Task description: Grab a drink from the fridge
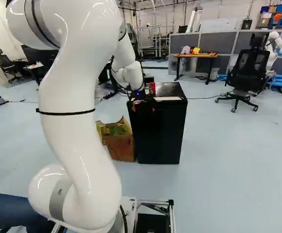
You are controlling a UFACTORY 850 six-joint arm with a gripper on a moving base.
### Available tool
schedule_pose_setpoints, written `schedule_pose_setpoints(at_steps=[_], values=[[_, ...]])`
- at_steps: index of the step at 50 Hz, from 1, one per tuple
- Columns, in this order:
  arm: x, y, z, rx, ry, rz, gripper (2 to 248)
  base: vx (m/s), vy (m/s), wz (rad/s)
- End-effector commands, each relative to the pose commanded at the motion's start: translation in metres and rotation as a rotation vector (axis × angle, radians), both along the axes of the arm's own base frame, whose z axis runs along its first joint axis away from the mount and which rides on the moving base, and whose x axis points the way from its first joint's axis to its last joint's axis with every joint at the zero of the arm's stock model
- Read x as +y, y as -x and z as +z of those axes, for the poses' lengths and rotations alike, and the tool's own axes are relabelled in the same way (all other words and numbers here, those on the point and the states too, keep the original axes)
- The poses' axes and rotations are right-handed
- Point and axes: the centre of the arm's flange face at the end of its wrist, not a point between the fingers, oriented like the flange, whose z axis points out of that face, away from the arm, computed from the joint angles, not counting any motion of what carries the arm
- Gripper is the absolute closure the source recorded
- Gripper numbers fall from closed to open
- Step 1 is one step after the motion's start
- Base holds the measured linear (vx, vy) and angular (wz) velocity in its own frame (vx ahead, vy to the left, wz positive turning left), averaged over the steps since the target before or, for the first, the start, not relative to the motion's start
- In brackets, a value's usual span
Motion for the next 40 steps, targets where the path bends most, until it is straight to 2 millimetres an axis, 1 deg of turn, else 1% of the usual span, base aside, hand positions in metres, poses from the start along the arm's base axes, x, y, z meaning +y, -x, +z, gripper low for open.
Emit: schedule_pose_setpoints(at_steps=[34,40], values=[[-0.0003,-0.0044,0.0016,-0.052,0.005,0.002,3,0.0,0.0,0.0],[-0.0004,-0.0021,0.0017,-0.05,0.005,0.001,3,0.0,0.0,0.0]])
